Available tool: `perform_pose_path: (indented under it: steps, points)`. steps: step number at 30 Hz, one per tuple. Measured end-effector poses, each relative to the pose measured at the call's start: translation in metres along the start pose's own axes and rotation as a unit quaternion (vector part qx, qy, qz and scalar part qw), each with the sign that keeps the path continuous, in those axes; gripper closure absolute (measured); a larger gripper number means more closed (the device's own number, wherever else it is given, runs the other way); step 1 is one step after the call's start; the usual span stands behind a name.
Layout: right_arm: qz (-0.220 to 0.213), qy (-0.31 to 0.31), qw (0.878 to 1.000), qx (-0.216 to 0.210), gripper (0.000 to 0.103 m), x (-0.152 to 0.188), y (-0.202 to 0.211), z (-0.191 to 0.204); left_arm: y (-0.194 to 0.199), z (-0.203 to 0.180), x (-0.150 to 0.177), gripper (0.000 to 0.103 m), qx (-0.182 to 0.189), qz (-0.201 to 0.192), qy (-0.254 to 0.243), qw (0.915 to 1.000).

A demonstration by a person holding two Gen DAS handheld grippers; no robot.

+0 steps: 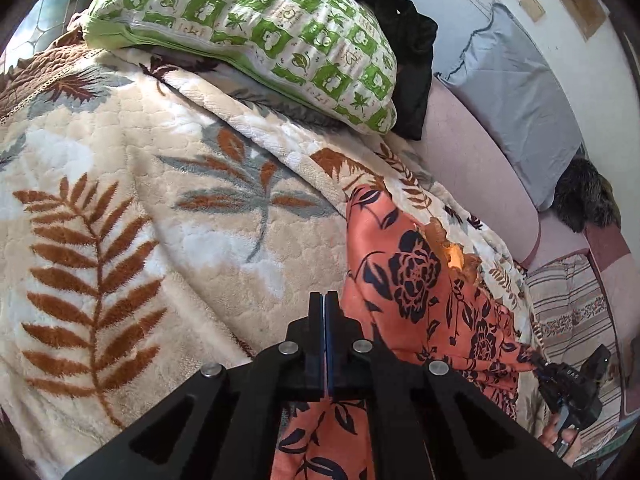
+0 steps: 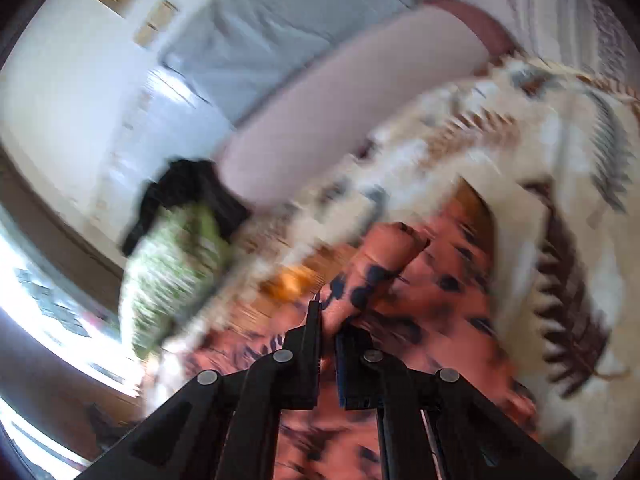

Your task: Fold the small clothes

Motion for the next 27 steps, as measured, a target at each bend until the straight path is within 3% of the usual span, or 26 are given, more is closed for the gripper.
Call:
perform_pose_path:
  steps: [2, 5, 8, 10, 11, 12, 13, 14, 15, 18, 20, 23, 25, 27]
  points:
    - [0.043, -0.038, 0.998, 0.035, 0.093, 0.025, -0.011, -0.039, -0.002, -0.006, 0.006, 0.103, -0.005, 0.010, -0.015, 0.9998]
    - [0.079, -0.108, 0.991, 0.016, 0.093, 0.038, -0.005, -0.061, -0.004, -0.020, 0.010, 0.103, 0.005, 0.017, -0.039, 0.9991]
    - [0.081, -0.085, 0.992, 0.042, 0.093, 0.036, 0.015, -0.059, -0.003, -0.035, 0.013, 0.103, 0.028, 0.017, -0.054, 0.9980]
    - [0.057, -0.054, 0.995, 0.062, 0.092, 0.025, 0.029, -0.051, -0.004, -0.048, 0.014, 0.101, 0.043, 0.013, -0.065, 0.9969]
    - [0.041, -0.035, 0.996, 0.068, 0.092, 0.020, 0.035, -0.044, -0.005, -0.054, 0.014, 0.093, 0.048, 0.010, -0.072, 0.9962]
    - [0.030, -0.017, 0.997, 0.065, 0.092, 0.019, 0.043, -0.044, -0.006, -0.060, 0.015, 0.074, 0.049, 0.008, -0.079, 0.9957]
    - [0.022, 0.000, 0.998, 0.058, 0.092, 0.014, 0.043, -0.033, -0.008, -0.063, 0.016, 0.061, 0.044, 0.006, -0.084, 0.9955]
    - [0.013, 0.015, 0.998, 0.051, 0.092, 0.011, 0.042, -0.025, -0.010, -0.064, 0.018, 0.039, 0.035, 0.004, -0.087, 0.9956]
    - [0.004, 0.028, 0.999, 0.042, 0.092, 0.008, 0.040, -0.014, -0.014, -0.063, 0.019, 0.036, 0.024, 0.005, -0.089, 0.9957]
    - [0.014, 0.046, 0.999, 0.025, 0.092, 0.009, 0.014, 0.005, -0.033, -0.049, 0.027, 0.036, -0.018, 0.037, -0.085, 0.9955]
    - [0.052, 0.052, 0.997, 0.036, 0.092, 0.016, -0.021, 0.006, -0.048, -0.032, 0.037, 0.036, -0.056, 0.073, -0.077, 0.9929]
    - [0.127, 0.041, 0.988, 0.080, 0.096, 0.030, -0.083, -0.016, -0.051, -0.031, 0.040, 0.037, -0.067, 0.078, -0.095, 0.9902]
    - [0.090, 0.013, 0.994, 0.058, 0.097, 0.013, -0.087, -0.022, -0.051, -0.032, 0.041, 0.037, -0.077, 0.081, -0.108, 0.9879]
    - [0.097, -0.002, 0.993, 0.060, 0.095, 0.007, -0.085, -0.022, -0.049, -0.032, 0.041, 0.037, -0.074, 0.080, -0.104, 0.9886]
Point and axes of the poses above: each gripper's, at about its wrist camera, not at the fingertips, and y roughly against the way its jaws point, z to its left, x to its underside, the point moved 9 cm from there along -y, roughly the way its jaws point, and after that the axes turned 3 degrees about x, right-handed, at the moved point
